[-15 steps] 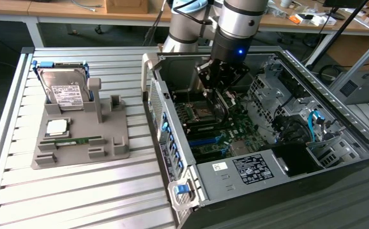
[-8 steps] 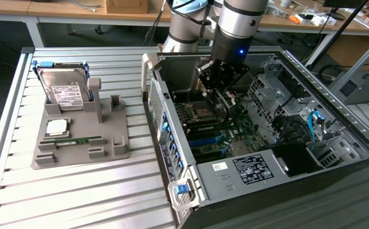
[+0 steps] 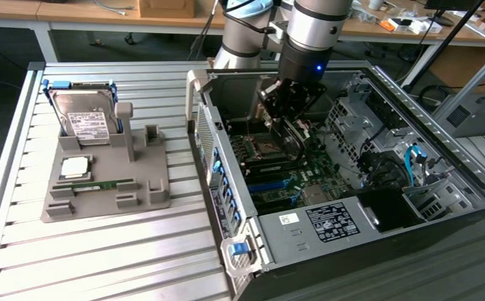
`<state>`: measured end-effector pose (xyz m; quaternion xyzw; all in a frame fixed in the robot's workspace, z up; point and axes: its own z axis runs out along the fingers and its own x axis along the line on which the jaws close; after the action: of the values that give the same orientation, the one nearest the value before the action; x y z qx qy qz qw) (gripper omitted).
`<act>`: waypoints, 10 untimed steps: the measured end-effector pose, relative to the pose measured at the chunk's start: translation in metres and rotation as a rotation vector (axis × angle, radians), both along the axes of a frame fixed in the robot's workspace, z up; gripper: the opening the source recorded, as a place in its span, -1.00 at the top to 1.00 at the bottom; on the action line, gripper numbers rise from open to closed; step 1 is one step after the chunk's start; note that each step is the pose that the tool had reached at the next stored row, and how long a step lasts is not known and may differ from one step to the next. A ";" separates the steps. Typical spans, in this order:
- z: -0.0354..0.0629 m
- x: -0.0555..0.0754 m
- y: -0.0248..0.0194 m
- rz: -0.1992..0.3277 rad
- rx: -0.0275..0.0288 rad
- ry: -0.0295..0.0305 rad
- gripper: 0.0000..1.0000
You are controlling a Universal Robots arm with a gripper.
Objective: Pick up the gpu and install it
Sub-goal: 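Insert the gpu into the slot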
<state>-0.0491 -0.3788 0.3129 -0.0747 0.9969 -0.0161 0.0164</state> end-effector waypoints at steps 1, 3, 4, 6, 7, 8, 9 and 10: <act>0.0000 0.000 0.0000 0.004 0.0000 0.0000 0.47; 0.0000 0.000 0.0000 0.016 0.0000 0.0000 0.47; 0.0000 0.000 0.0000 0.020 -0.0001 0.0001 0.47; 0.0000 0.000 0.0000 0.028 0.0000 0.0000 0.47; -0.0001 0.000 0.0000 0.031 0.0000 0.0000 0.47; -0.0001 0.000 0.0000 0.036 0.0000 0.0000 0.47; -0.0001 0.000 0.0000 0.041 0.0000 0.0000 0.47; -0.0001 0.000 0.0000 0.047 0.0000 0.0000 0.47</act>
<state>-0.0490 -0.3788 0.3128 -0.0980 0.9949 -0.0158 0.0168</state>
